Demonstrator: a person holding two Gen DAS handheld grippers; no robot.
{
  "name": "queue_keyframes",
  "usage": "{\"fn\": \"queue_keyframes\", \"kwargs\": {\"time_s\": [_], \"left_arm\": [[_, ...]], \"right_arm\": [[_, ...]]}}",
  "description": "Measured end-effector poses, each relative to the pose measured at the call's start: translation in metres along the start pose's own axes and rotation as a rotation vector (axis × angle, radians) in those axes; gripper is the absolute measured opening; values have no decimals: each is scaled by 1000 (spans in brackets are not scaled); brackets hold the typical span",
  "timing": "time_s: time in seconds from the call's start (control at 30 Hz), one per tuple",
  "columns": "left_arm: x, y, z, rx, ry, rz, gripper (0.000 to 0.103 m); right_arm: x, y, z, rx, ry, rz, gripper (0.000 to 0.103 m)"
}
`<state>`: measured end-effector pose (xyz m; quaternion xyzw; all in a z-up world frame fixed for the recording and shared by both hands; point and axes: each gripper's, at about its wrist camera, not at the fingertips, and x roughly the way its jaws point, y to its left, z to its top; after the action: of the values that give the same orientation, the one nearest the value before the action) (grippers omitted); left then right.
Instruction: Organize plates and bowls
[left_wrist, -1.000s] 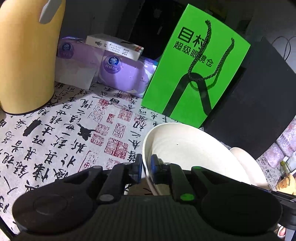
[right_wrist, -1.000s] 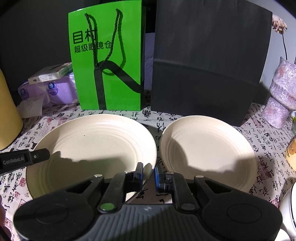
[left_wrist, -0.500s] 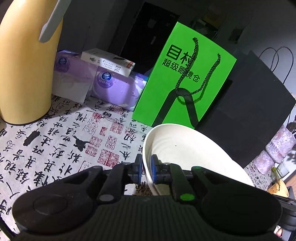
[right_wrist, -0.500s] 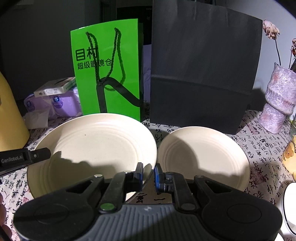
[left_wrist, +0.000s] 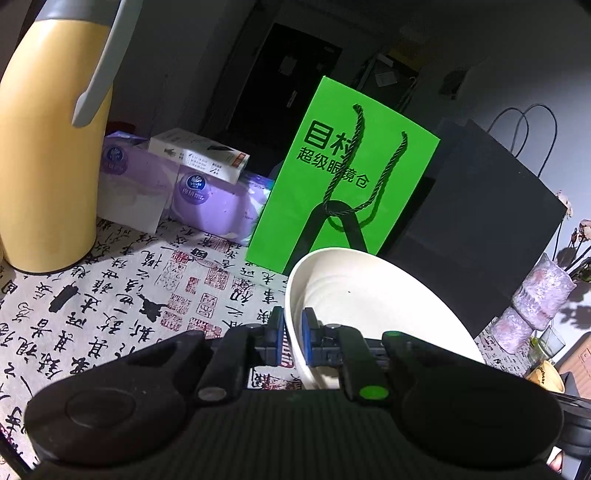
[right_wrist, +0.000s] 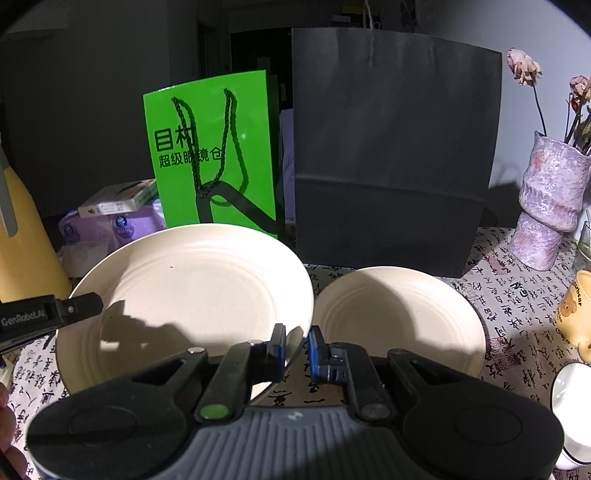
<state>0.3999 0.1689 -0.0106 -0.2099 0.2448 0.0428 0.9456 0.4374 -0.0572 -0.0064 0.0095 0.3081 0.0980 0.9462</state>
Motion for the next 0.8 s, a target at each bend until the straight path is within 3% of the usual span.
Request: {"fn": "queue_keyframes", "kwargs": {"time_s": [0.8], "left_arm": [[-33,-35,-2,79,-71,-66,10]], "right_arm": [[-51,-31,-9,54,-79,12,12]]}}
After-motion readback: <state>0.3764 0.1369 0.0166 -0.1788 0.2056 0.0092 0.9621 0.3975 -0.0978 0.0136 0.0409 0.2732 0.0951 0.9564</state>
